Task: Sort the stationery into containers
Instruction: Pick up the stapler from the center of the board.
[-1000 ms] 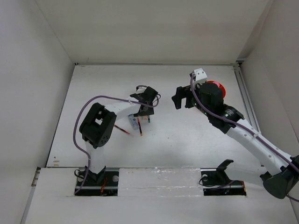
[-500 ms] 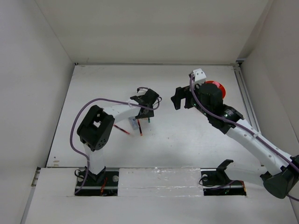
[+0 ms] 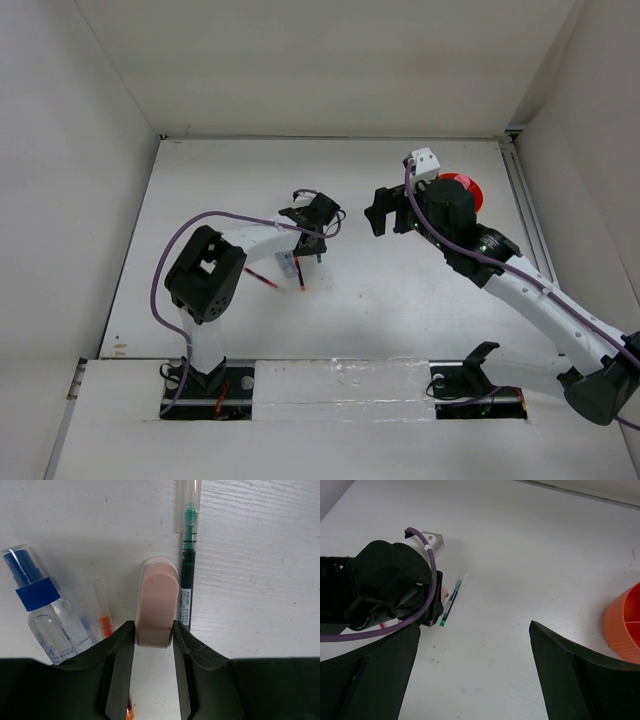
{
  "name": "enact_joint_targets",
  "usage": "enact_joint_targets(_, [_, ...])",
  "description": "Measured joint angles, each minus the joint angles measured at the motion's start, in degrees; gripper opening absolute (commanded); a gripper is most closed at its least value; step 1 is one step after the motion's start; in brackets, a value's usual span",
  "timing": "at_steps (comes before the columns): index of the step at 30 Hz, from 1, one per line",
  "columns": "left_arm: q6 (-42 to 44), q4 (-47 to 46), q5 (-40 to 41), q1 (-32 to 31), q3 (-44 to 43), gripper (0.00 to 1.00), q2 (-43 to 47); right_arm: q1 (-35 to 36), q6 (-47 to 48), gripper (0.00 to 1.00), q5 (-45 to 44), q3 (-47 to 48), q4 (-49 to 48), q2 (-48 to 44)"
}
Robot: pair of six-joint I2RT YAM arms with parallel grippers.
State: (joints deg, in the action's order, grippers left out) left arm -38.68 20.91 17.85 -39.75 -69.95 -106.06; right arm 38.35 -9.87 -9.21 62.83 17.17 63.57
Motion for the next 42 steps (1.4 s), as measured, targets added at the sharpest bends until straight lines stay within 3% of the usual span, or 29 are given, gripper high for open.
enact_joint_targets(15, [0.0, -1.0, -0.2, 0.0, 0.1, 0.35, -1.1, 0.4, 0.0, 0.96, -0.3, 0.0, 0.0, 0.0])
enact_joint_targets(19, [0.0, -1.7, -0.1, 0.0, 0.2, 0.19, -1.8, 0.4, 0.0, 0.96, -0.3, 0.0, 0.0, 0.0])
enact_joint_targets(20, [0.0, -1.8, -0.1, 0.0, 0.2, 0.08, -1.8, 0.4, 0.0, 0.96, -0.3, 0.0, 0.1, 0.0])
enact_joint_targets(23, [0.1, -1.9, 0.1, 0.0, 0.2, 0.00, -1.8, 0.4, 0.0, 0.96, -0.3, 0.0, 0.1, 0.0])
enact_joint_targets(30, [0.1, -1.6, 0.2, 0.0, 0.2, 0.00, -1.1, 0.4, 0.0, 0.96, -0.3, 0.0, 0.0, 0.0])
enact_joint_targets(34, [0.3, -1.3, 0.9, 0.0, 1.7, 0.00, 4.0, -0.2, 0.0, 0.95, 0.9, -1.3, -1.4, -0.4])
enact_joint_targets(38, [1.9, -3.9, 0.0, 0.0, 4.3, 0.00, 14.8, -3.9, -0.3, 0.94, 6.3, -4.3, -3.5, -1.6])
enact_joint_targets(42, [5.4, -12.5, -8.1, 0.1, 8.2, 0.00, 26.5, -11.0, -0.9, 0.92, 16.2, -7.8, -7.6, -4.6])
